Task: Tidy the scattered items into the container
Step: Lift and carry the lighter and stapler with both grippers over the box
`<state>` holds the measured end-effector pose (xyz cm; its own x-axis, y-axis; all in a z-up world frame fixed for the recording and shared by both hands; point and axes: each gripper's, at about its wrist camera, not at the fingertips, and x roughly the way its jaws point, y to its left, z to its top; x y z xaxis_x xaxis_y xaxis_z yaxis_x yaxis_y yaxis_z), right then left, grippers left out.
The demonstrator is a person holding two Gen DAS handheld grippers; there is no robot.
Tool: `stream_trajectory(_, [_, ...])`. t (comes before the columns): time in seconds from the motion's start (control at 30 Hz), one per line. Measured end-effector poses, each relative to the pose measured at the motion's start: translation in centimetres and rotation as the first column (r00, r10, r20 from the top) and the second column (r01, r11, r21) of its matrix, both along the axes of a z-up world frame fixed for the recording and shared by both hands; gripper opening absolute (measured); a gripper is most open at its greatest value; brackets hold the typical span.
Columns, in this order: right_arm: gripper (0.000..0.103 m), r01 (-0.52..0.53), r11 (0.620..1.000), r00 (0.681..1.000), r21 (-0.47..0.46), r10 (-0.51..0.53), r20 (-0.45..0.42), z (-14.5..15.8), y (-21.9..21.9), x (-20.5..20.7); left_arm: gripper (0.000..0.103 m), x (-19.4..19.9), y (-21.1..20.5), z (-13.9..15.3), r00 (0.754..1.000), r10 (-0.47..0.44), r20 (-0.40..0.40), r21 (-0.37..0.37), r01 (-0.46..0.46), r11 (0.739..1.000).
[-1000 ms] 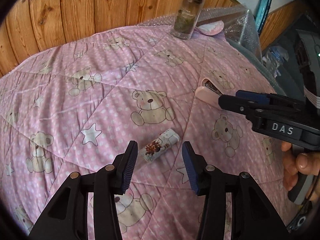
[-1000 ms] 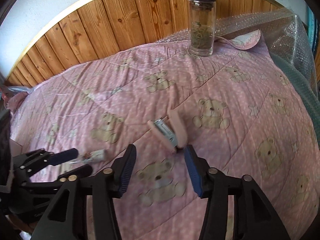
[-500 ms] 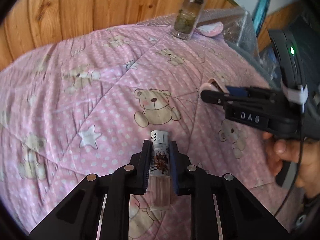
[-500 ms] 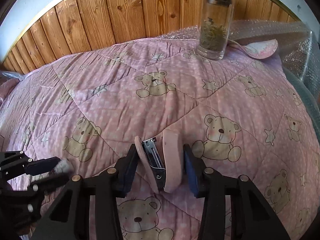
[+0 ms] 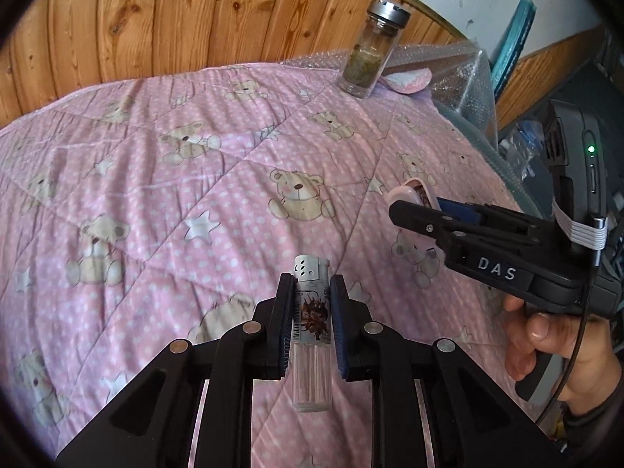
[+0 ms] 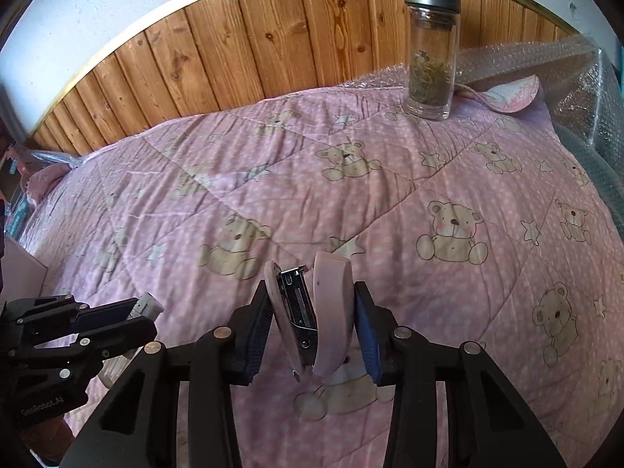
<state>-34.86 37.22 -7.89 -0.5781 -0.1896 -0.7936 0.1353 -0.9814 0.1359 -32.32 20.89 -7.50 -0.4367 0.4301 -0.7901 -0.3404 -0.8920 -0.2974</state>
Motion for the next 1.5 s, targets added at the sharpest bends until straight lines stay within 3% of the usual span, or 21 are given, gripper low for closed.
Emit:
stream_trajectory(0.4, [0.042, -0.058, 0.997, 0.997, -0.054, 0.061, 0.052, 3.0, -5.6, 7.7, 0.019, 7.6, -5.6, 3.0, 0.995, 0.096, 0.028, -0.031, -0.095, 0.995])
stream_trajectory(1.07, [0.042, -0.2, 0.971, 0.977, -0.129, 0.208, 0.049, 6.8, -18.1, 21.2, 0.019, 21.7, -15.4, 8.4, 0.977, 0.211, 0.018, 0.018, -0.211, 0.977])
stream_trajectory(1.5, [0.042, -0.304, 0.94, 0.951, -0.155, 0.309, 0.005, 10.4, -24.4, 26.5, 0.019, 27.8, -21.6, 10.5, 0.96, 0.278, 0.018, 0.087, -0.279, 0.956])
